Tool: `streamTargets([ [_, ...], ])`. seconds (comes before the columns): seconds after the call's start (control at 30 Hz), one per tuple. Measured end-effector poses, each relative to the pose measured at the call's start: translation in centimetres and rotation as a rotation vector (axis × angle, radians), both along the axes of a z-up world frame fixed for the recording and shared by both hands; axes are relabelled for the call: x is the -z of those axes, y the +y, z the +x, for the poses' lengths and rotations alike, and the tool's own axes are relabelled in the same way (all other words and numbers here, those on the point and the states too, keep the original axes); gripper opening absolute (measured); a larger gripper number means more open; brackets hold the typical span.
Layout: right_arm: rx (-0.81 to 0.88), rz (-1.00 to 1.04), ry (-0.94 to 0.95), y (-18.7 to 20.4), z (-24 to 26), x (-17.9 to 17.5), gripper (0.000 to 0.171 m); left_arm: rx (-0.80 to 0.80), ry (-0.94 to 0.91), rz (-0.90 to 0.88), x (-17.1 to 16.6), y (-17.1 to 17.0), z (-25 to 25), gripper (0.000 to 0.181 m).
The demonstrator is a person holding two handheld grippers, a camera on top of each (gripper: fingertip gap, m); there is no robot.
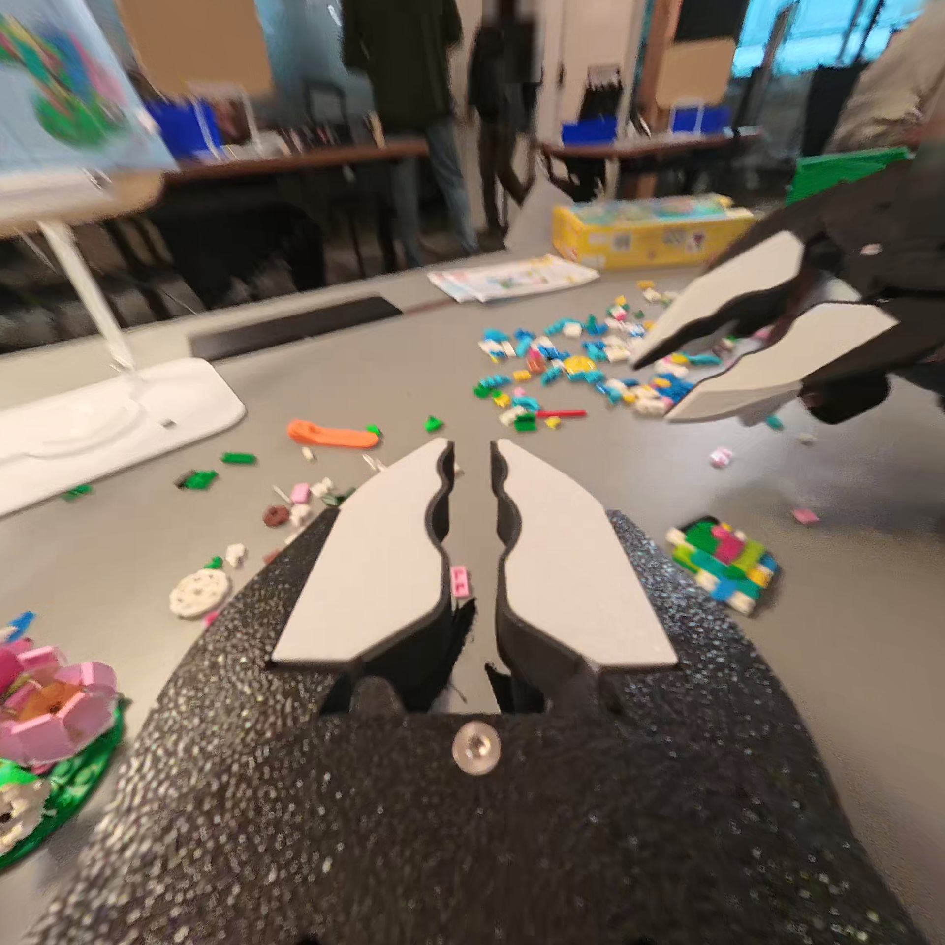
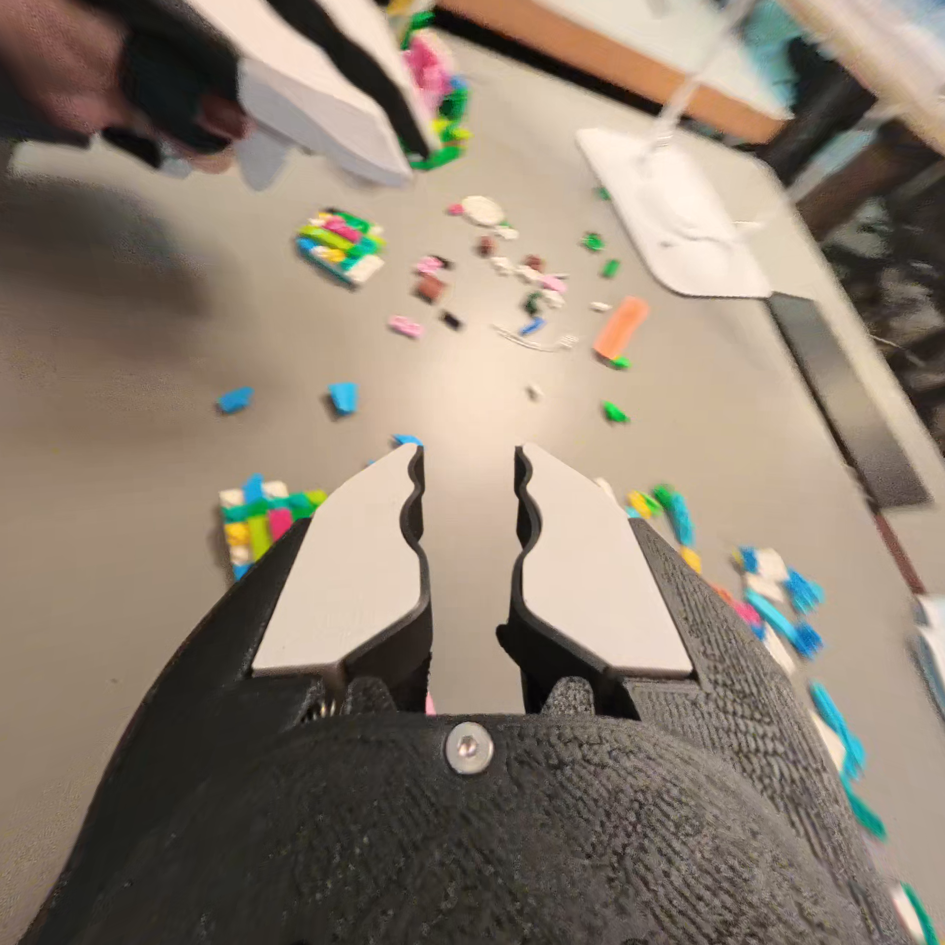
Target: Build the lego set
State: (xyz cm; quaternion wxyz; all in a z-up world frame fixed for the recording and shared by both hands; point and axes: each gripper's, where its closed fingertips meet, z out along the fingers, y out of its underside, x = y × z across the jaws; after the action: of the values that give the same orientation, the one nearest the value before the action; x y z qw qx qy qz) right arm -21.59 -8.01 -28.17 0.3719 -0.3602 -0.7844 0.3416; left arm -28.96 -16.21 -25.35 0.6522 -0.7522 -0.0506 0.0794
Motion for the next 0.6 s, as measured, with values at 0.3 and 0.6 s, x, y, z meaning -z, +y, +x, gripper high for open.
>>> streamTargets([
  [0.3,0.613,-0.059,0.256,21.3,9.5,-1.8,0.027,-0.188,0.143,0.396,-3.3,-1.1,0.9,0.0],
  [0.6,0.952,-0.311,0.444,29.0,15.5,-3.3,0.026,-0.185,0.124,0.381,-2.7,-1.0,0.5,0.0],
])
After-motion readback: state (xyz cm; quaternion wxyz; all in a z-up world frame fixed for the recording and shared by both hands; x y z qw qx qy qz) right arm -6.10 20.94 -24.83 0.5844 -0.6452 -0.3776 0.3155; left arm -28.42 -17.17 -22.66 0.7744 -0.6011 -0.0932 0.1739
